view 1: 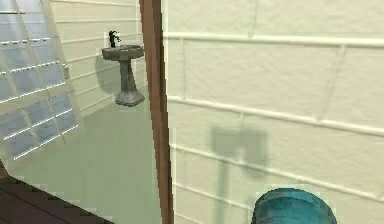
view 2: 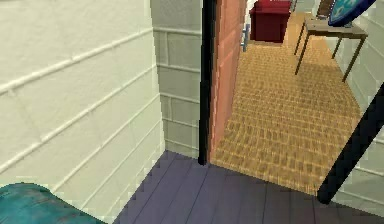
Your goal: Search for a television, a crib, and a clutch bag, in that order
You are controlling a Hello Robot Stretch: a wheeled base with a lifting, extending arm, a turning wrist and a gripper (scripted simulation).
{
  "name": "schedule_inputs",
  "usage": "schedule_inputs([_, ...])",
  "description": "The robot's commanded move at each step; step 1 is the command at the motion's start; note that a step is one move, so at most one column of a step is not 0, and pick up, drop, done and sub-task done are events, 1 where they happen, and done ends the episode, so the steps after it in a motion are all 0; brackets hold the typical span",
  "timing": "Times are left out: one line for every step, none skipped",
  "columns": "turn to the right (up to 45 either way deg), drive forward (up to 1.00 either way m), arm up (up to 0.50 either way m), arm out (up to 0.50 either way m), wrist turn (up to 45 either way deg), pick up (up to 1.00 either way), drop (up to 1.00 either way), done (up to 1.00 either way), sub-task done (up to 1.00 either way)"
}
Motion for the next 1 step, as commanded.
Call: schedule_inputs([15.0, 0.0, 0.0, 0.0, 0.0, 0.0, 0.0, 0.0, 0.0])
